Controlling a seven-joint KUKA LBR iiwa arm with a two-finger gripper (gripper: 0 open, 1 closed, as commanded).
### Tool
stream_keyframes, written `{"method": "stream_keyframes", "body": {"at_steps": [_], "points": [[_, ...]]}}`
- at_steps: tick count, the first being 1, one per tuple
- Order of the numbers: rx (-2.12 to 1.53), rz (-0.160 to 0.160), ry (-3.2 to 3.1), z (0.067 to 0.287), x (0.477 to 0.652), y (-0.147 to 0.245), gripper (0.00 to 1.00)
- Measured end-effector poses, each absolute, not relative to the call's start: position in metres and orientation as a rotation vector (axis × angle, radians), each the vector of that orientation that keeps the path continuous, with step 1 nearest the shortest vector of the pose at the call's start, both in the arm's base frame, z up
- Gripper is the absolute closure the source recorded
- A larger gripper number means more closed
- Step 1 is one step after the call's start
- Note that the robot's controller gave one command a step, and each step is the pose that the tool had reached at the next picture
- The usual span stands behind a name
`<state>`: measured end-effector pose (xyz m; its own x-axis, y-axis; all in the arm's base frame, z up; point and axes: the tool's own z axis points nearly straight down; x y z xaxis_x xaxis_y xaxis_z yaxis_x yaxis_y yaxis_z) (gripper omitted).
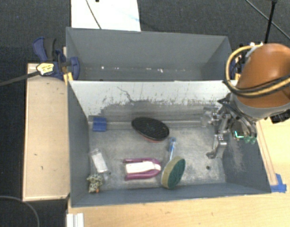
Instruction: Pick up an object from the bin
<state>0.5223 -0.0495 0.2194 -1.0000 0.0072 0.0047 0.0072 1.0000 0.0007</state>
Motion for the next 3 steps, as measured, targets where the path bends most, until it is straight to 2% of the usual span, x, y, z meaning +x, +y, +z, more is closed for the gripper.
{"method": "stream_keyframes", "body": {"at_steps": [1,2,3], "points": [[0.280,-0.003,-3.127,0.161,0.516,-0.006,0.00],[0.301,0.000,-3.149,0.071,0.488,0.001,0.00],[0.307,0.004,-3.167,0.078,0.494,0.000,1.00]]}}
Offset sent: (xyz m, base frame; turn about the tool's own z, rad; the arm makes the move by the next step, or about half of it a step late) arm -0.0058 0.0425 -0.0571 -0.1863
